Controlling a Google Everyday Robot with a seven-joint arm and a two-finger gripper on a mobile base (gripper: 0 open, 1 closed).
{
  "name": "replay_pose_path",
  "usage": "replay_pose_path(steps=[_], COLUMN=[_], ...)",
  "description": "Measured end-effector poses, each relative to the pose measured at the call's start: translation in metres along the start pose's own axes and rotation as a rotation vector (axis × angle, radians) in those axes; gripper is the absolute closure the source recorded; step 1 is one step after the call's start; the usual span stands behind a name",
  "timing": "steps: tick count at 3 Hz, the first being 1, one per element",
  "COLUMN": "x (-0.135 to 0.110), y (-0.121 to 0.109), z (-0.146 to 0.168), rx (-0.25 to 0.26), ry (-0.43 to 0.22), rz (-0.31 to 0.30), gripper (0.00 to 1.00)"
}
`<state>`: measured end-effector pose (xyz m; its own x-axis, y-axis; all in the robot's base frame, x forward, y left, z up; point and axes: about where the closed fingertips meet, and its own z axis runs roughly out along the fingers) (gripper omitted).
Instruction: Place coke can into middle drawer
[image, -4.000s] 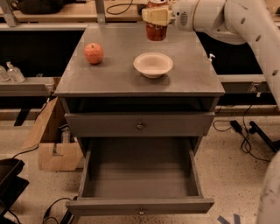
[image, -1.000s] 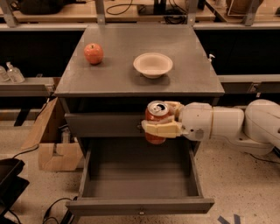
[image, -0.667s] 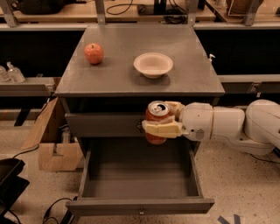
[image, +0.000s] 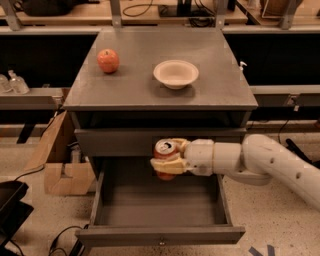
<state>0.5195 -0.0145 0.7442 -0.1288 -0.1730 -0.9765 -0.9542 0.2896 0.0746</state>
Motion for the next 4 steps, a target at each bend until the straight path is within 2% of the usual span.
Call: replay_pose_path(steps=[1, 2, 3, 4], x=[0.06, 0.113, 0.16, 0.204], y=[-0.015, -0.027, -0.03, -0.028], z=[0.029, 0.051, 0.076, 0.109], rx=[-0.003, 0.008, 0.01, -0.03], ry=[0.052, 0.058, 0.03, 0.018], rz=[-0.001, 0.003, 0.003, 0.014], gripper=[1.0, 1.0, 1.0, 1.0])
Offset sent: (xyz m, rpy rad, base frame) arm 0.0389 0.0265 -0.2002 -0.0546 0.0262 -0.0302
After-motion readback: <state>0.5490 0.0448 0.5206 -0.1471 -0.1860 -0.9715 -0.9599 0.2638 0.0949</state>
